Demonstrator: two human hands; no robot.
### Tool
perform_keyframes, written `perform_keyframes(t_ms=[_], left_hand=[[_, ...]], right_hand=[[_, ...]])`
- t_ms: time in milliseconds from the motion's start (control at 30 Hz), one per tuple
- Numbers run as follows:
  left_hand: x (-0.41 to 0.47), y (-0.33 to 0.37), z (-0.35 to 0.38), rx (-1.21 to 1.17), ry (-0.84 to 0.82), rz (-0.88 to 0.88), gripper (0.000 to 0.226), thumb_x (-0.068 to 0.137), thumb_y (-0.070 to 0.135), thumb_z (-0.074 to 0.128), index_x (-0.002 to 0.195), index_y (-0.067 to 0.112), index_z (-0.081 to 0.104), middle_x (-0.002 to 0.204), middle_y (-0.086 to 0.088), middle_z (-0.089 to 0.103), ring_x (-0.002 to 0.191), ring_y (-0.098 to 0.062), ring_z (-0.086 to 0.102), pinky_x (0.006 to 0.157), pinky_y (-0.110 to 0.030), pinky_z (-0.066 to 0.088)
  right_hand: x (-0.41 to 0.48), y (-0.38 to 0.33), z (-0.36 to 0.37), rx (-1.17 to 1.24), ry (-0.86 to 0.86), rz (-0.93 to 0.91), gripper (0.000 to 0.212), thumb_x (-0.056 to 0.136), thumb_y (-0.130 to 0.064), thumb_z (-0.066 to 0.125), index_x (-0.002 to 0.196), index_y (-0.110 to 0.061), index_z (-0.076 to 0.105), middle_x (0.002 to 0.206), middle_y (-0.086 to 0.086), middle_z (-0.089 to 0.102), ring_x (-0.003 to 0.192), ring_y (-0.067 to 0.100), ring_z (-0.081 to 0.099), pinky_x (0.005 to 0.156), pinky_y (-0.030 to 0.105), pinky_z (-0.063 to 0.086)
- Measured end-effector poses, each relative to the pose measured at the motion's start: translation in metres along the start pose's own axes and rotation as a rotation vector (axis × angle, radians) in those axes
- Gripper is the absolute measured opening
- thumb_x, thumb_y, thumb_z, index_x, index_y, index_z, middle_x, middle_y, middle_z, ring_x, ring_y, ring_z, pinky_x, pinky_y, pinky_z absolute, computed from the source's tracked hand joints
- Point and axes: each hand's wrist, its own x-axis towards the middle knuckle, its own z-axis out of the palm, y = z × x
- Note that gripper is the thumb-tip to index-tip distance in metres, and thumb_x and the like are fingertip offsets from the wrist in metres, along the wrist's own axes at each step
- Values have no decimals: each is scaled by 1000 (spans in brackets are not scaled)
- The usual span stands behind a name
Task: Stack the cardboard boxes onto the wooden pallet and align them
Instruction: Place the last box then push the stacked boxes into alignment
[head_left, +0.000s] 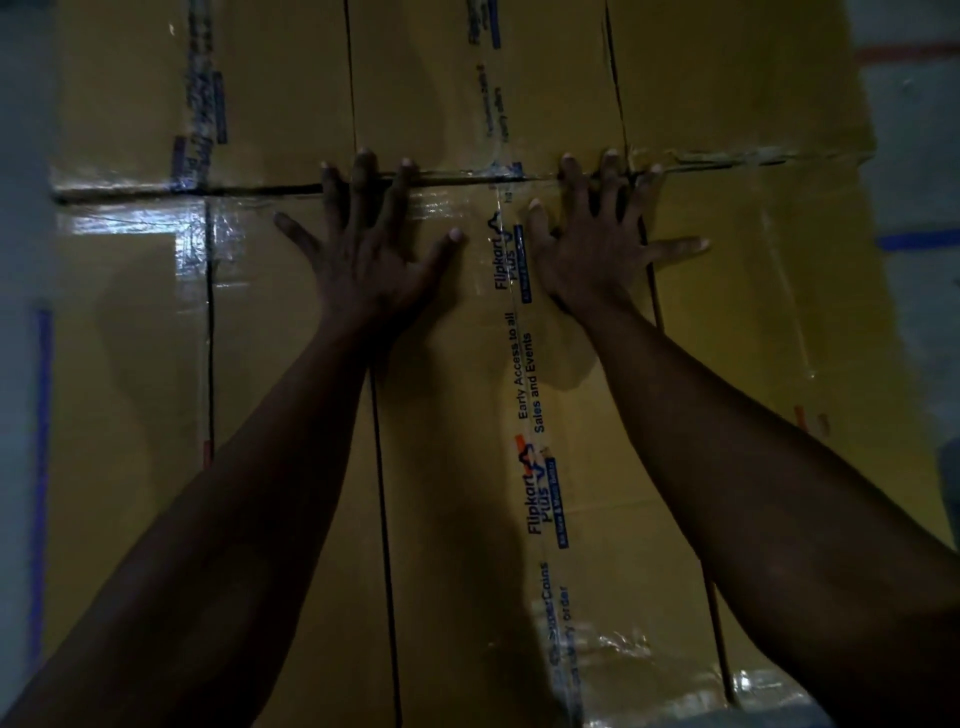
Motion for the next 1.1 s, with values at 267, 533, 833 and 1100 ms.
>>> perform_keyframes(t_ms=[267,533,833,1100], left_hand=[[6,0,8,-13,63,-36,94,85,91,20,161,39,4,171,-3,-5,157,-32,-8,110,-79,-4],[9,-1,13,15,73,-33,94,85,91,22,161,39,4,171,-4,-4,157,-34,-7,110,-79,-4],[-35,-26,-9,-151,-81,16,87,89,82,32,160,43,0,170,-1,-12,156,-26,-14,118,-66,-13],[-257,-149,-42,-173,-89,-377,78,95,73,37,160,46,1,170,3,-15,156,-21,-14,116,-65,-15]], right_hand=[[2,-2,15,24,92,-12,67,96,-73,10,158,-47,8,170,-3,1,156,30,-9,95,86,-6],[8,0,16,16,78,-19,69,93,-77,3,157,-50,3,170,-5,-1,156,27,-9,92,88,-2],[-60,-27,8,144,-45,-87,71,97,-73,13,160,-41,4,170,0,-6,155,28,-14,104,79,-13],[-273,-98,22,152,-158,-331,68,96,-73,21,158,-46,12,170,-3,6,156,25,-3,114,71,-5]])
